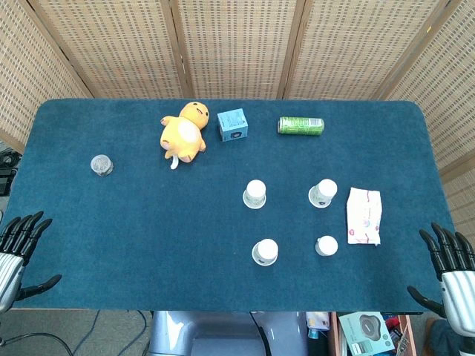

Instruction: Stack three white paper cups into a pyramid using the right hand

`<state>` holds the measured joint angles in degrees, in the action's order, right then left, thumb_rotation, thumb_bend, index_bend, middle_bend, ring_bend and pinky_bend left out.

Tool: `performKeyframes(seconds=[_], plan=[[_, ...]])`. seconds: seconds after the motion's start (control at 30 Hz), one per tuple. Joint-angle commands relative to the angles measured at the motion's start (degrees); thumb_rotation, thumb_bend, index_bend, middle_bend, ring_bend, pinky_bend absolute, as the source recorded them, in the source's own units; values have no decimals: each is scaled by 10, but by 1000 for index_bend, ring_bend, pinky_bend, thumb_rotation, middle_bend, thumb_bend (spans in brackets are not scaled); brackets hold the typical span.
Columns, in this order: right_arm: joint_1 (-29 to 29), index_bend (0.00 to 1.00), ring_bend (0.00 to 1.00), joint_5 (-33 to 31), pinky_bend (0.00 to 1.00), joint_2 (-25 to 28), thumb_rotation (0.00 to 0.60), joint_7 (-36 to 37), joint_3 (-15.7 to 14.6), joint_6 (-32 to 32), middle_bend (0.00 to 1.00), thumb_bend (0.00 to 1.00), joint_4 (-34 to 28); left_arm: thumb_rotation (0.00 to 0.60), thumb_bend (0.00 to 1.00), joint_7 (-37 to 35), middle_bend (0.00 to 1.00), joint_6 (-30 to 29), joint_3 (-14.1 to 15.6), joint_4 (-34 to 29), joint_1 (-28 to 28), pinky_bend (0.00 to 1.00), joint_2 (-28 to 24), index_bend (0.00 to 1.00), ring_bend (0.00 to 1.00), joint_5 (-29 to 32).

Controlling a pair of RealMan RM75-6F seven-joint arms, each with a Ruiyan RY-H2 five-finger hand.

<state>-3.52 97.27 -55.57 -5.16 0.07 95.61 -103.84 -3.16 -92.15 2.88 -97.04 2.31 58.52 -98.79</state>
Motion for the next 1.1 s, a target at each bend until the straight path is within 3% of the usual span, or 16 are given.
performKeyframes(seconds=[0.03,0.27,0.5,0.63,0.8,1.1], plan=[[1,0,0,1,0,-1,600,-2,-1,-3,0,0,1,600,94,-1,0,1,-1,1,0,0,0,0,0,1],[46,0,0,37,0,8,600,17,-7,-69,0,0,-3,600,94,6,0,0,-3,-1,0,0,2,0,0,3],[174,3,0,80,7,22,600,63,-1,-242,24,0,-20,600,94,28,0,12,-8,-9,5,0,8,0,0,11],[214,56,28,74,116,-4,600,43,11,-296,127,0,-13,600,94,36,0,18,-12,-11,6,0,11,0,0,23],[276,96,106,29,205,-97,600,-27,33,-397,196,0,11,600,93,37,0,33,-18,-9,11,0,14,0,0,43],[315,120,153,-59,291,-169,600,-112,53,-451,233,11,10,600,94,30,0,43,-20,-8,15,0,12,0,0,53]])
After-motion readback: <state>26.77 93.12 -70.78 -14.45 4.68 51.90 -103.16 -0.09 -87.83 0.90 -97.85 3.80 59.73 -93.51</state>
